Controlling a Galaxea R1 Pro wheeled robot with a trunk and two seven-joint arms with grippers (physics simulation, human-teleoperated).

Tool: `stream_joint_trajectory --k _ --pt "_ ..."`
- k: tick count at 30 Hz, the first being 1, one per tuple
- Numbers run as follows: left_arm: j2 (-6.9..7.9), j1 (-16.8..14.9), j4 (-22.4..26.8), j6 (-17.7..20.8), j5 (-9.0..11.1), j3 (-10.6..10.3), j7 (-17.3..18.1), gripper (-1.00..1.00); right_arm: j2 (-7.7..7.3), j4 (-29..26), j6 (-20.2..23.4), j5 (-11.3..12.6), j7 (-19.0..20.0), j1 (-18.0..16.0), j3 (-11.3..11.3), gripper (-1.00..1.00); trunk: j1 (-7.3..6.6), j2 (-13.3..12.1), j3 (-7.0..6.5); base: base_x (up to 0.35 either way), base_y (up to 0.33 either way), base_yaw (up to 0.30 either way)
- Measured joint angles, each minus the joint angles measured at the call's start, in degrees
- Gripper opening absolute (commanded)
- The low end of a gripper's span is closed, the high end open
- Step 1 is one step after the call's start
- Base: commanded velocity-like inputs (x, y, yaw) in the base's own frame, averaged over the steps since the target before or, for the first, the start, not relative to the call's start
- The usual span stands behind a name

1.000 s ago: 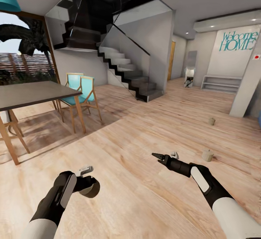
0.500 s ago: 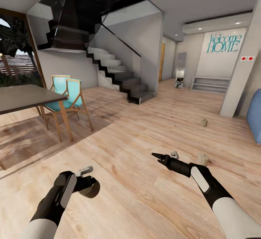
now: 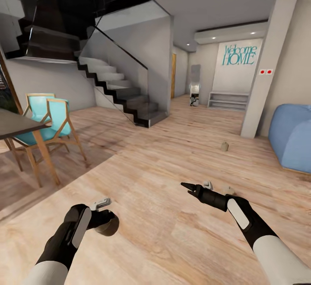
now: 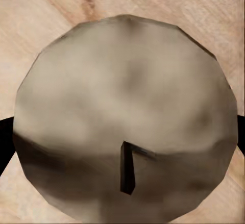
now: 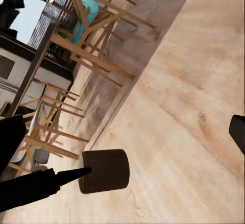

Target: Place each of the two pumpkins and all three candles from the living room inside a cabinet in the living room (use any cabinet), then make sure every cabinet is closed, and position the cauldron so it is next to a table in the living room.

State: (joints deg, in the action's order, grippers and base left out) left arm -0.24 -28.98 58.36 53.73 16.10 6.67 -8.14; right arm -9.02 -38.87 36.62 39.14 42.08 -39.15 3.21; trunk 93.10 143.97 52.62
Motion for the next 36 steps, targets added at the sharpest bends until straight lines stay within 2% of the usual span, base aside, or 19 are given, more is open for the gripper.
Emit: stream_joint_trajectory --k 11,15,21,36 --pt "0.0 0.0 0.0 -0.01 0.01 0.0 0.01 -1.0 -0.07 0.01 0.0 0.07 0.0 0.0 -0.14 1.0 0.0 0.0 -0.47 0.328 0.0 -0.27" --pt "0.05 0.0 0.0 0.0 -0.03 0.01 0.03 -1.0 -0.07 0.01 -0.05 -0.06 0.0 0.0 -1.68 1.0 0.0 0.0 -0.65 0.328 0.0 -0.27" --pt "0.03 0.0 0.0 -0.01 0.01 0.01 0.09 -1.0 -0.09 0.01 -0.05 -0.02 -0.05 0.0 -2.2 1.0 0.0 0.0 -0.9 0.311 0.0 -0.27" --pt "0.0 0.0 0.0 0.08 0.07 0.0 0.28 -1.0 -0.09 0.09 -0.05 0.0 -0.12 0.0 -2.32 1.0 0.03 0.0 -1.55 0.036 0.0 -0.27"
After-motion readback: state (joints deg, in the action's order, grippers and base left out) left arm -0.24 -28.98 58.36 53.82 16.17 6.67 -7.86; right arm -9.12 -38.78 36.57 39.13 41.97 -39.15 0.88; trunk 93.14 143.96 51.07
